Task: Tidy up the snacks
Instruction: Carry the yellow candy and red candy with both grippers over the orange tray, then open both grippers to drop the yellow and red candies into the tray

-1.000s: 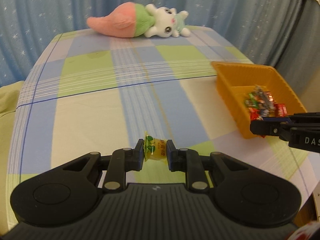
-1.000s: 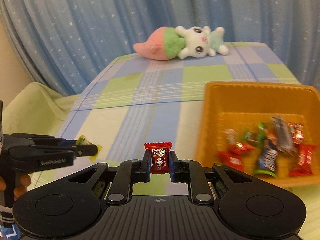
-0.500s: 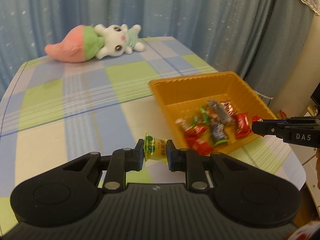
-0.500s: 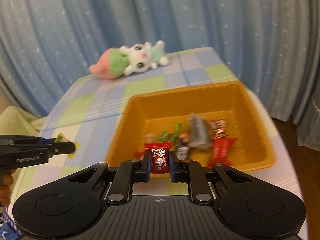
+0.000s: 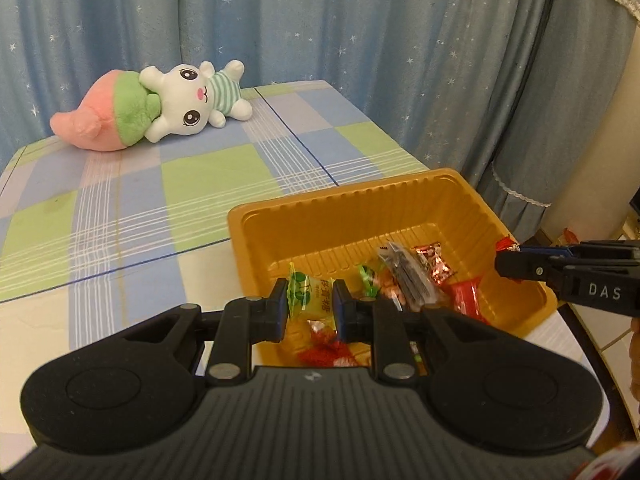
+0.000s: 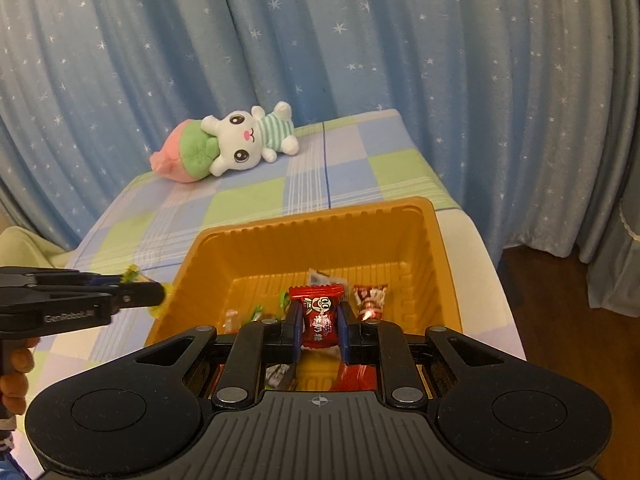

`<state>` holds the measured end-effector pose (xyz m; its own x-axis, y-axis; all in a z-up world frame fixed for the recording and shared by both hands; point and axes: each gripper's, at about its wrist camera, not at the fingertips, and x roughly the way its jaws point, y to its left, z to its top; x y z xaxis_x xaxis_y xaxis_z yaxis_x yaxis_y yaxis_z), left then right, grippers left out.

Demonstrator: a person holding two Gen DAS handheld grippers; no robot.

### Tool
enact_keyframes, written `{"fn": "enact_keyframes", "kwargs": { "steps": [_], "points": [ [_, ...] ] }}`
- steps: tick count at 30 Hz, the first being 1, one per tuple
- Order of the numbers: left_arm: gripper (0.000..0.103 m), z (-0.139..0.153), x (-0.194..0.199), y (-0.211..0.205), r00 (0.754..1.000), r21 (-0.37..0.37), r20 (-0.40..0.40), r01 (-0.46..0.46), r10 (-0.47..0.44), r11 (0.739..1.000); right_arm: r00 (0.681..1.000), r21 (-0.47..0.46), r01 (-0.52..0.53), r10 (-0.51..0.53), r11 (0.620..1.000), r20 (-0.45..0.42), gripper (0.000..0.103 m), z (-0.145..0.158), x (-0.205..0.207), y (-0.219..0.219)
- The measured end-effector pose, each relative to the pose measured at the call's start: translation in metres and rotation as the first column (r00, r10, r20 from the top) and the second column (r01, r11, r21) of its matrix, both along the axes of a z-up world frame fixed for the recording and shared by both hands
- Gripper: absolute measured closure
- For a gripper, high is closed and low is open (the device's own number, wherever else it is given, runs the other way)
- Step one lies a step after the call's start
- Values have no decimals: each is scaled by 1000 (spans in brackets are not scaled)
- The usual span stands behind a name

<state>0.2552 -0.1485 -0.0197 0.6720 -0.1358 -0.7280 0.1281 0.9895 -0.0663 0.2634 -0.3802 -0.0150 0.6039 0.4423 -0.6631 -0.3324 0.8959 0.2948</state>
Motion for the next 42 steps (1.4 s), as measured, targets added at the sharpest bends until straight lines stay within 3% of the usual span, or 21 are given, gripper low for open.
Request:
{"fn": "enact_keyframes", "kwargs": {
  "steps": [13,30,34,42],
  "points": [
    [83,-18,36,-21,997,55,-43,-59,61,997,996,38,-85,86,996,-34,85,-20,38,9],
    [83,-20,65,-33,996,88,-41,-76,79,993,995,59,-88,91,994,-47,85,-23,51,0],
    [71,-19,62,-32,995,84,-41,-90,94,992,995,63,-86,89,994,-46,85,-23,51,-3],
    [64,-16,35,-22,989,48,-53,-134,136,990,992,74,-112,116,991,-57,85,-24,49,0]
  ]
}}
